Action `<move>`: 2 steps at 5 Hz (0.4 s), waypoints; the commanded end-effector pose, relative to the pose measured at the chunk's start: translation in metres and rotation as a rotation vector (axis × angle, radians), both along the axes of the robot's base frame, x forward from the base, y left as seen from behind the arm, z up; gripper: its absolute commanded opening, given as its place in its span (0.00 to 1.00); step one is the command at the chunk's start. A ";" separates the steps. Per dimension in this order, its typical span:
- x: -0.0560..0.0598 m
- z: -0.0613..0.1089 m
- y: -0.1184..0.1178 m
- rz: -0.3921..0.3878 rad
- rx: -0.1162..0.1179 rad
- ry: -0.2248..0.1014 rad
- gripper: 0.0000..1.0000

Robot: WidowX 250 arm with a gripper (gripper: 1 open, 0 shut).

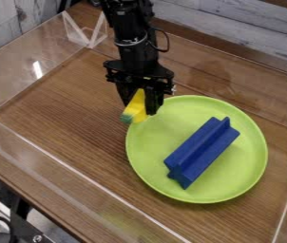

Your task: Put the banana in the green plate

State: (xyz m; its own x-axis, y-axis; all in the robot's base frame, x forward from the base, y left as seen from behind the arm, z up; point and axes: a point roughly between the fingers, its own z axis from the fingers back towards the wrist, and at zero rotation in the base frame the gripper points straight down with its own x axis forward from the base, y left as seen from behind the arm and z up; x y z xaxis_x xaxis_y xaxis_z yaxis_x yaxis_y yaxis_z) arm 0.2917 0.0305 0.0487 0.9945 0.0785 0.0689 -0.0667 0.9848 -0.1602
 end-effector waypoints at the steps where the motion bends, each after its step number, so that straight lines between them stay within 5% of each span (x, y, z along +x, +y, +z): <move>1: 0.004 0.023 -0.009 -0.017 0.006 -0.053 0.00; 2: 0.003 0.036 -0.021 -0.038 0.004 -0.064 0.00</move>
State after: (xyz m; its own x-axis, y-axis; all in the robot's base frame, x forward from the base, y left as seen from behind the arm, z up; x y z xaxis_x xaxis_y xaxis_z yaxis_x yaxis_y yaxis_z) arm 0.2865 0.0080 0.0658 0.9973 0.0379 0.0626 -0.0268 0.9853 -0.1689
